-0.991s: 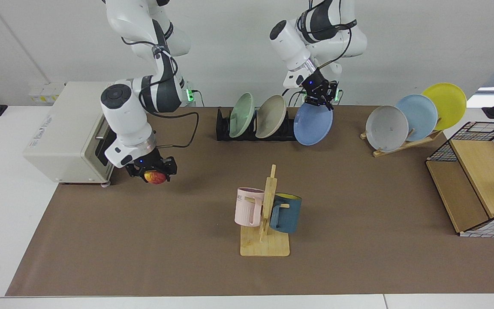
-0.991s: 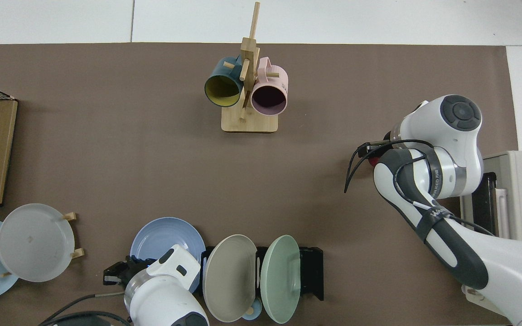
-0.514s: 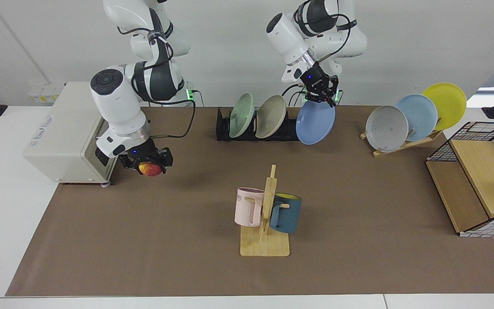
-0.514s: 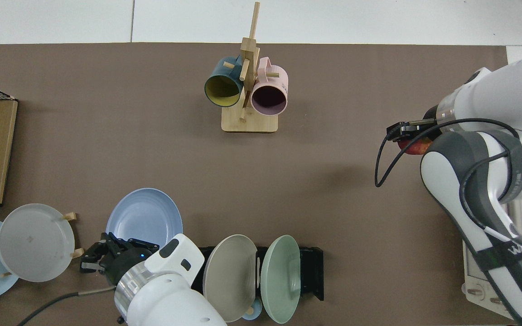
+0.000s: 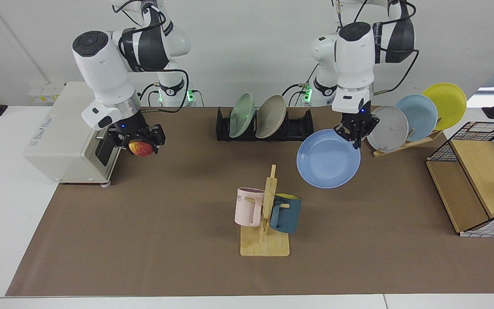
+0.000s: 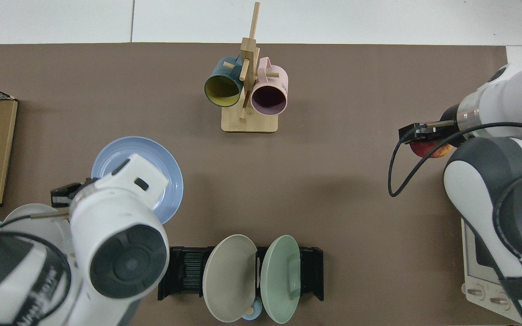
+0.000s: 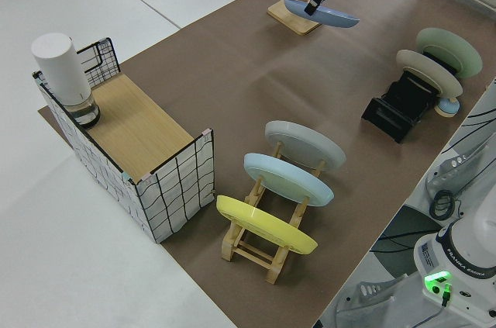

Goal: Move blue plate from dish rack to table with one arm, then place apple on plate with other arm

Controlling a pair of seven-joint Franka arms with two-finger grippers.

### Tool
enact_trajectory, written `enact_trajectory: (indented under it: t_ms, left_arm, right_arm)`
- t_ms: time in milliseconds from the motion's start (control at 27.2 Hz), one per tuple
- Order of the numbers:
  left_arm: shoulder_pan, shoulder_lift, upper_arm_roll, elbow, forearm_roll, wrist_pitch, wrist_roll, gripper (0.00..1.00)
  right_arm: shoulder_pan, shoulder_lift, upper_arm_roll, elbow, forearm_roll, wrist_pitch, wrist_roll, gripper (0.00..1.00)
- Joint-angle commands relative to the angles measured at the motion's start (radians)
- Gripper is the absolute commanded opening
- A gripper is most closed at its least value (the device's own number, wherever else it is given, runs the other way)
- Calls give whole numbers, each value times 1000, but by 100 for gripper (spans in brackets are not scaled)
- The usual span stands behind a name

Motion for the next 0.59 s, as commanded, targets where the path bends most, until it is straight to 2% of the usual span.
enact_trajectory:
  t_ms: [0, 183, 294, 404, 550]
  left_arm:
    - [-9, -15, 4, -70, -216, 125, 100, 0]
    - [-32, -4, -4, -156, -282, 219, 181, 0]
    - [-85, 46, -8, -224, -285, 339, 182, 0]
    - [-99, 73, -8, -292, -279, 448, 195, 0]
    - [-105, 82, -13, -308, -279, 474, 212, 0]
  right_arm:
    - [-15, -6, 11, -10, -7, 1, -2, 0]
    - [-16, -6, 11, -14, -7, -1, -2, 0]
    - [-17, -6, 11, -16, -7, -1, -2, 0]
    - [-17, -6, 11, -16, -7, -1, -2, 0]
    - [-17, -6, 11, -16, -7, -3, -2, 0]
